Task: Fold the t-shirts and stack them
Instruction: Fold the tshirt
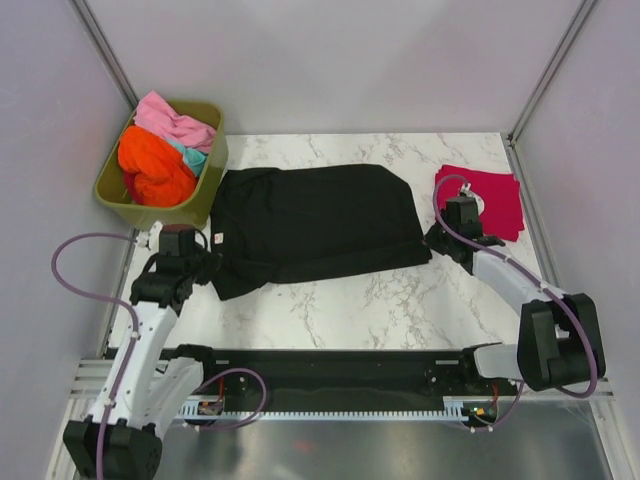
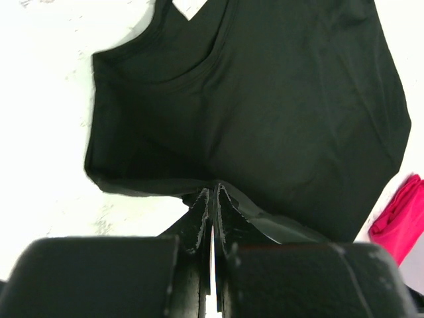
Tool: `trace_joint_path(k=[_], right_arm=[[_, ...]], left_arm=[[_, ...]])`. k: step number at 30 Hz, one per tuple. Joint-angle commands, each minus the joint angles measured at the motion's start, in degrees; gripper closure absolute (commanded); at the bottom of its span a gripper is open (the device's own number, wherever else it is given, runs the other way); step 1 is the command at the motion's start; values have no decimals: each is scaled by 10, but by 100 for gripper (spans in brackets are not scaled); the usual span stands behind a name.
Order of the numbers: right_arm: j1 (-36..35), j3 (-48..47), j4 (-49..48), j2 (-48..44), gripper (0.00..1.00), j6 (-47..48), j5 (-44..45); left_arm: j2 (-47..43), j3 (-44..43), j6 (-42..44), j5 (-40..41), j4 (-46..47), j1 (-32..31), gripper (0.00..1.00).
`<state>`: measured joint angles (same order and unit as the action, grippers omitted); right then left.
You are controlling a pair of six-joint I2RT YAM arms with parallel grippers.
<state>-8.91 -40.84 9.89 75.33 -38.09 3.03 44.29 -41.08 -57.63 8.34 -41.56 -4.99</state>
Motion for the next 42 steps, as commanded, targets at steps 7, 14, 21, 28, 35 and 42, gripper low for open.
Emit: trace_joint_path(k=[7, 14, 21, 28, 35, 42], right_arm=[[-10, -62, -35, 70, 100, -31, 54], [-12, -87, -41, 113, 100, -45, 78], [-11, -88, -60, 138, 100, -60, 87], [-12, -75, -73, 142, 100, -68, 95], [-11, -84, -75, 162, 100, -70, 99], [-12, -91, -80, 177, 100, -71, 99]], left_arm=[[183, -95, 16, 5, 98, 1, 98], [271, -149, 31, -4, 124, 1, 98], [313, -183, 46, -12, 134, -1, 98], [352, -209, 53, -26, 152, -6, 98], [395, -247, 65, -21, 159, -17, 98], [470, -302, 66, -21, 160, -27, 98]])
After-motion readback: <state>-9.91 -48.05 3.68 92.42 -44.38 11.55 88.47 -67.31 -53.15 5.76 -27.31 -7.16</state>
